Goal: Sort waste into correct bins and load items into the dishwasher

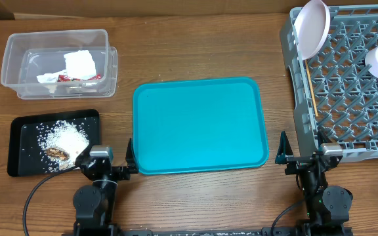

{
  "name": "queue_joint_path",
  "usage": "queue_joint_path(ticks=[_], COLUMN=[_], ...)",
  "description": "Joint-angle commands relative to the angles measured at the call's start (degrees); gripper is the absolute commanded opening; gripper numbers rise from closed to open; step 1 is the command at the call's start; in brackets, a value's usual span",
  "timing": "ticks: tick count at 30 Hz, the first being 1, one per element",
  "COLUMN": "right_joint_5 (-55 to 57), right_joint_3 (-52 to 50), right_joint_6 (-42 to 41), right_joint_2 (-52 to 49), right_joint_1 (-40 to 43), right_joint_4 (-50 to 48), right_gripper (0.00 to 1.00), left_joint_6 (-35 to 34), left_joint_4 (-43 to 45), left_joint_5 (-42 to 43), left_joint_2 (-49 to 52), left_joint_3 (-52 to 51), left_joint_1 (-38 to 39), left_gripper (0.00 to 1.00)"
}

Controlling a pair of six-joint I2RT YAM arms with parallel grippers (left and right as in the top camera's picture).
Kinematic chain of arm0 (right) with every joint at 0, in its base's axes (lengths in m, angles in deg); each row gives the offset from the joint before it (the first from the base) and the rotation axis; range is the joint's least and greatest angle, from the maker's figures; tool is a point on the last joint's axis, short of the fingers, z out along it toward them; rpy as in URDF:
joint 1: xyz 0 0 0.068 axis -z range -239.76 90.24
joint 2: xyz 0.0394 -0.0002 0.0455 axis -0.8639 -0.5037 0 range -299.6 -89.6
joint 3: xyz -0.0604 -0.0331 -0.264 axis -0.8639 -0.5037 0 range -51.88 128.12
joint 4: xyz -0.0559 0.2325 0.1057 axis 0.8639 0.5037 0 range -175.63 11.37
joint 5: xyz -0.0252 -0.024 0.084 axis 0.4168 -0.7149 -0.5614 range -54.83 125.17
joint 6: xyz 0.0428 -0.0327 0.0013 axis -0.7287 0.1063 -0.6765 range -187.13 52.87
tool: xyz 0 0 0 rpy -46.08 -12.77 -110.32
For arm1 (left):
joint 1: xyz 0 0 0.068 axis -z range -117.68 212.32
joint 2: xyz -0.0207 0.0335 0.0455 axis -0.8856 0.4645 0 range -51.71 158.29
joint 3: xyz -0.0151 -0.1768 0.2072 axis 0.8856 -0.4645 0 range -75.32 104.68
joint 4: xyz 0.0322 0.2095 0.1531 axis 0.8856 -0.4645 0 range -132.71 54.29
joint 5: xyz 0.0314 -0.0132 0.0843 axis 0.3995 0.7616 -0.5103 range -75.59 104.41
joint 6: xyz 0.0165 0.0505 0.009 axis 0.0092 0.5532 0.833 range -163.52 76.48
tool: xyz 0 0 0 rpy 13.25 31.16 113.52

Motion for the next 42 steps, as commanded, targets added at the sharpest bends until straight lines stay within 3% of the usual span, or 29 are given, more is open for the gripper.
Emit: queue_joint_path(ticks=[1, 42], right_joint_5=[0.57, 0.57], right_joint_3=[-0.61, -0.61], right_joint_6=[-0.46, -0.46], right_joint_2=[0.57, 0.57], right_joint_1=[0.22, 0.22], right_joint_4=[-0.35, -0.35], right_gripper=[1.00, 1.00], left_joint_6=[1.53, 1.51], left_joint_4=[0.11, 0.20], left_joint_5=[0.17, -0.02], left_joint_2=[-2.47, -4.46], left_joint_3=[-0.42, -0.39], left_joint_1=[0.37, 0.48], left_gripper=[1.00, 1.00])
